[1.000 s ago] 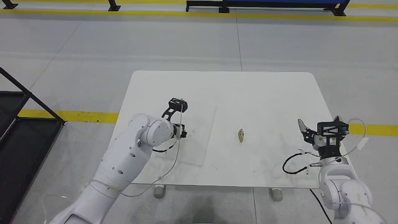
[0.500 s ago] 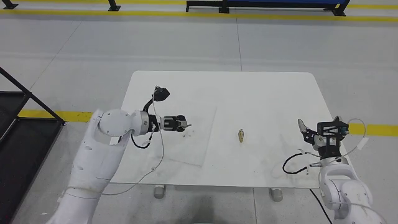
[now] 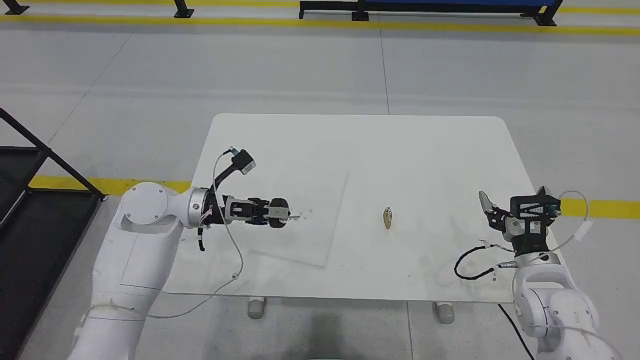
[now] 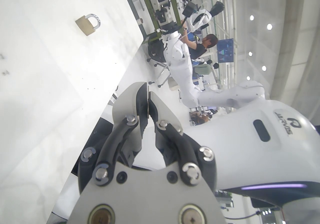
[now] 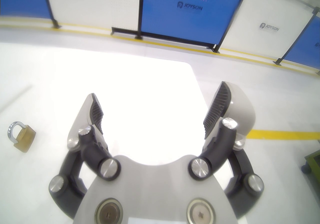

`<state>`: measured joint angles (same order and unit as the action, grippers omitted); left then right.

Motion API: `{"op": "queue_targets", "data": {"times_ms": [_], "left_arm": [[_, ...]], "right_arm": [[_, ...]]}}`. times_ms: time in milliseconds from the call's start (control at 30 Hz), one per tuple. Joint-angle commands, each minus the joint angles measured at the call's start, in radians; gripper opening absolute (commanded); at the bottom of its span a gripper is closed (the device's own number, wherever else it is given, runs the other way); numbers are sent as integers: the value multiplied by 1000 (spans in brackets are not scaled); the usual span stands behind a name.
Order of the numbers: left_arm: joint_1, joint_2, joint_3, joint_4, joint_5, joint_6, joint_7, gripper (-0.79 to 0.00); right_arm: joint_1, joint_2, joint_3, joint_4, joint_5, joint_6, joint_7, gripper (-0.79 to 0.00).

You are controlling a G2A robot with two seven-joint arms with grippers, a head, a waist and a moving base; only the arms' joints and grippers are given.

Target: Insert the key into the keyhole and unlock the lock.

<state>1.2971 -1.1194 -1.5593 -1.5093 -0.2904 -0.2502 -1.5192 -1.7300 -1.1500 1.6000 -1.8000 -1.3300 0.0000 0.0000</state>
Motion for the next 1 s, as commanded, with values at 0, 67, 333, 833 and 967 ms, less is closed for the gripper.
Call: {"op": "queue_targets", "data": {"times_ms": [0, 67, 333, 833, 967], "left_arm": [[0, 3, 1, 8, -20, -3, -2, -785], [-2, 6, 1, 14, -45, -5, -17, -785], [3, 11, -1, 11, -91, -17, -17, -785], [3, 11, -1, 11, -91, -17, -17, -785], [3, 11, -1, 11, -91, -17, -17, -785]], "right_arm": [[0, 0, 0, 0, 0, 0, 0, 0], [0, 0, 0, 0, 0, 0, 0, 0], [0, 0, 0, 0, 0, 0, 0, 0], [15, -7, -152, -40, -39, -146, 142, 0], [55, -14, -204, -59, -3, -159, 224, 0]]}}
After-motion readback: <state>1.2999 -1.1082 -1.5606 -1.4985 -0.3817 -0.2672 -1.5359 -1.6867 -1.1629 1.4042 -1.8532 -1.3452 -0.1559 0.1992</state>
